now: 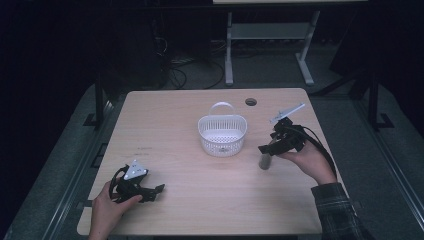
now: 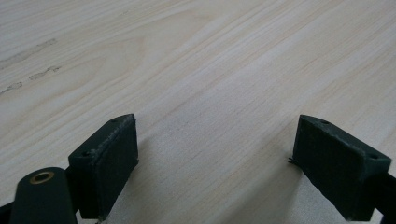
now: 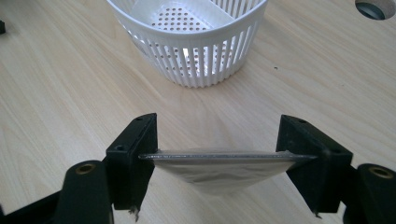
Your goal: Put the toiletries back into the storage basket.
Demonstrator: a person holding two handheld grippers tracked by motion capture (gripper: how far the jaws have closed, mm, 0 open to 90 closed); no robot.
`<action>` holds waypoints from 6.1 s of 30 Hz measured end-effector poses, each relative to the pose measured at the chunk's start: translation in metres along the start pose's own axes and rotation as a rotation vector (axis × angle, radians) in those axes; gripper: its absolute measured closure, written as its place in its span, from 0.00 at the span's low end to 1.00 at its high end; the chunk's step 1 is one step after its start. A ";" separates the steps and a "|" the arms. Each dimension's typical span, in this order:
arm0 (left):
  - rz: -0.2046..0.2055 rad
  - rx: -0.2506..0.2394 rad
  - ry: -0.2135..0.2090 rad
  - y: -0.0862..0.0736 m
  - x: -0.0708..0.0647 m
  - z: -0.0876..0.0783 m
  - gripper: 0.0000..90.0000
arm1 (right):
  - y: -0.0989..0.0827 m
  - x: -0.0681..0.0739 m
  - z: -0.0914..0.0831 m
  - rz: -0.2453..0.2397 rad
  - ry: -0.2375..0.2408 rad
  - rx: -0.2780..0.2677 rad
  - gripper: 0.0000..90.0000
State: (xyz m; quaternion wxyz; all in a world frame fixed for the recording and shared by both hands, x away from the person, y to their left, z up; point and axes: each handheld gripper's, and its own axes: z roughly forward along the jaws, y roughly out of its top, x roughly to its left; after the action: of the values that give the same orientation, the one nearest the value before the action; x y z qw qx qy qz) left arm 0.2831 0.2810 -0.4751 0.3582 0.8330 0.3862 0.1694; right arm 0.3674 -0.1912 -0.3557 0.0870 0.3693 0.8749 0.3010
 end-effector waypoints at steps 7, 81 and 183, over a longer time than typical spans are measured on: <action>-0.002 -0.002 0.001 0.000 0.000 0.000 0.15 | 0.003 0.001 -0.007 -0.005 -0.007 -0.009 0.33; -0.003 0.001 -0.001 0.000 0.000 0.000 0.15 | 0.085 0.016 -0.058 -0.070 -0.001 -0.154 0.33; 0.002 0.003 0.000 0.000 0.000 0.000 0.15 | 0.110 0.021 0.042 -0.042 0.019 -0.076 0.33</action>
State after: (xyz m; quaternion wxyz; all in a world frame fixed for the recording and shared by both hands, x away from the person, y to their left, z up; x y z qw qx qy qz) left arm 0.2830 0.2812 -0.4750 0.3569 0.8339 0.3857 0.1691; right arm 0.4341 -0.0968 -0.3232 0.0990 0.3442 0.8712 0.3357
